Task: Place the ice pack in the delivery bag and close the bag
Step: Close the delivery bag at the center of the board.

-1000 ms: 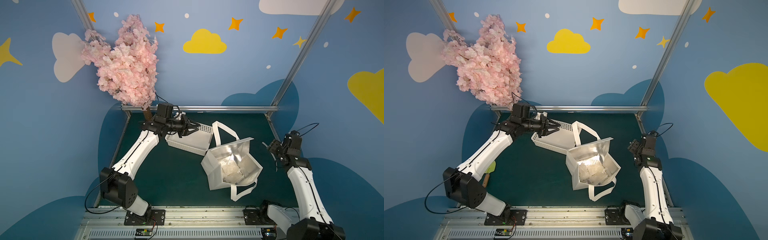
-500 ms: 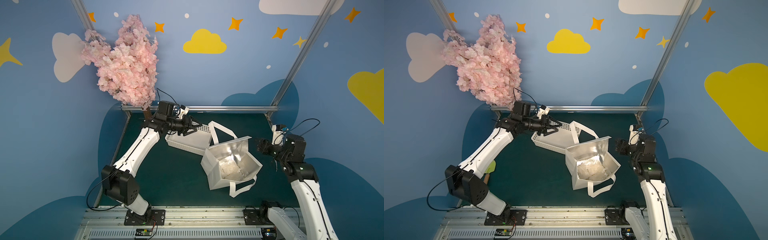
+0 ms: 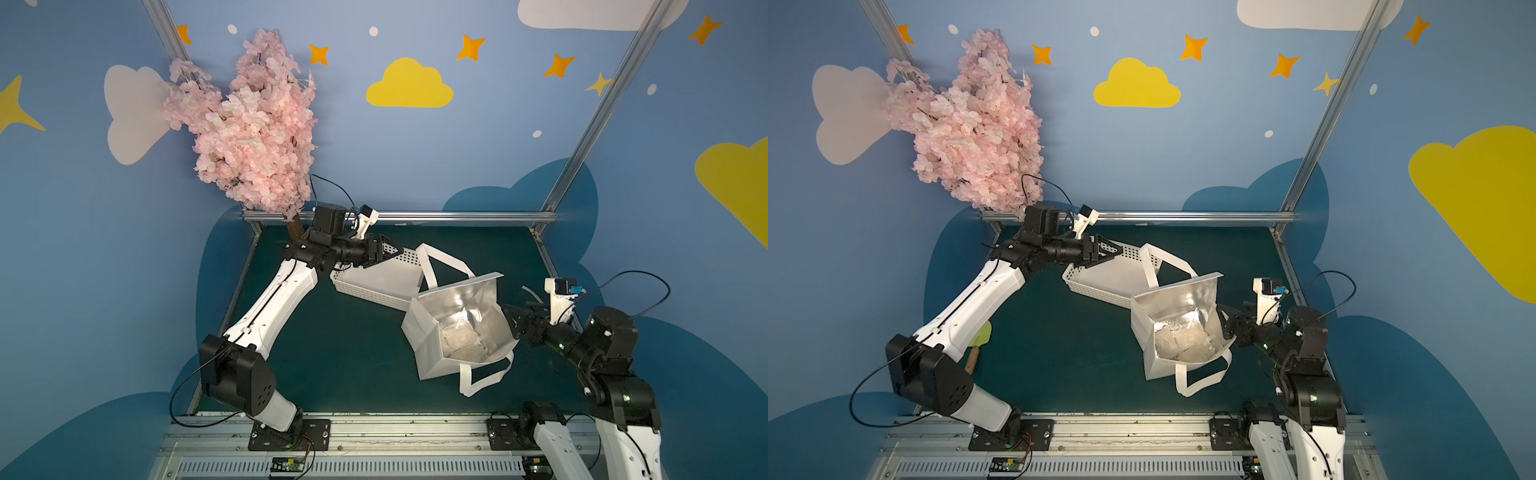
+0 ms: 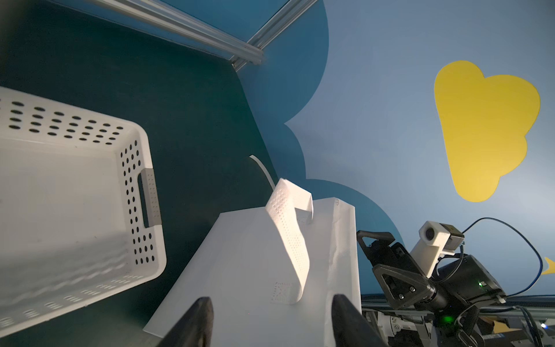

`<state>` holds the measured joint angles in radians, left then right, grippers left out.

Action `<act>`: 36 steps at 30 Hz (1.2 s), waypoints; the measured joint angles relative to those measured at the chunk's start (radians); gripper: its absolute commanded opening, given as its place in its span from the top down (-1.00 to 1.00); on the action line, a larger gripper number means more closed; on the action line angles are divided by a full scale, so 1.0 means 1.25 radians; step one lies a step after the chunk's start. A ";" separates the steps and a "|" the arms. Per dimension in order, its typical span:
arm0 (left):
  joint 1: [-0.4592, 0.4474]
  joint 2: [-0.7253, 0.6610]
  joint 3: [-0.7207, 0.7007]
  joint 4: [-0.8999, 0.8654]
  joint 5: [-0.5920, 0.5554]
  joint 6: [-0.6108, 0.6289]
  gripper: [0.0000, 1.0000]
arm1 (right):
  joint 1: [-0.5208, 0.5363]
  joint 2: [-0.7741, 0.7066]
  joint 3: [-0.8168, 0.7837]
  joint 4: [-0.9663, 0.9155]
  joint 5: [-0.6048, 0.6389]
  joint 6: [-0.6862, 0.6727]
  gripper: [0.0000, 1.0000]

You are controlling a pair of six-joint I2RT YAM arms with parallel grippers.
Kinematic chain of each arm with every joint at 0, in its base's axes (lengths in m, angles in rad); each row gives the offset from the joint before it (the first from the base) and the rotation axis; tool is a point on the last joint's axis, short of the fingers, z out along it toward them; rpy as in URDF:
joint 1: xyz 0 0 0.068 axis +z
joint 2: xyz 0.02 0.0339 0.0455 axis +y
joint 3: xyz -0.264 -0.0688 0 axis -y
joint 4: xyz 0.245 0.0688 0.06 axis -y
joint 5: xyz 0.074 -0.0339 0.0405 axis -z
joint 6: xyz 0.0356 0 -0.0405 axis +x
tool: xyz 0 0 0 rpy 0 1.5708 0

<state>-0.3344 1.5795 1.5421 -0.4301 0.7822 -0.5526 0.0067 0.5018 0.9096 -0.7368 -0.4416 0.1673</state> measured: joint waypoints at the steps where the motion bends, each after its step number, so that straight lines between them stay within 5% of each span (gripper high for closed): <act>1: -0.004 0.020 0.034 -0.002 0.000 0.009 -0.20 | 0.000 -0.016 0.000 -0.016 -0.001 0.005 -0.65; 9: -0.096 0.257 0.389 -0.115 -0.016 0.105 -0.10 | 0.000 -0.100 0.008 -0.144 0.069 0.052 -0.44; 17: -0.156 0.456 0.609 -0.213 -0.012 0.144 -0.09 | 0.000 -0.034 0.144 -0.344 0.227 0.097 -0.30; 27: -0.176 0.568 0.656 -0.239 0.017 0.147 -0.05 | 0.000 0.062 0.126 -0.462 0.186 0.100 -0.17; 36: -0.212 0.602 0.650 -0.250 0.058 0.152 0.00 | 0.034 0.076 -0.008 -0.281 0.111 0.150 -0.17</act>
<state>-0.5991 2.3325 2.3543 -0.7422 0.8551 -0.3630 0.0494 0.5964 0.8997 -1.0882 -0.3023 0.3546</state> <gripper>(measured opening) 0.506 0.586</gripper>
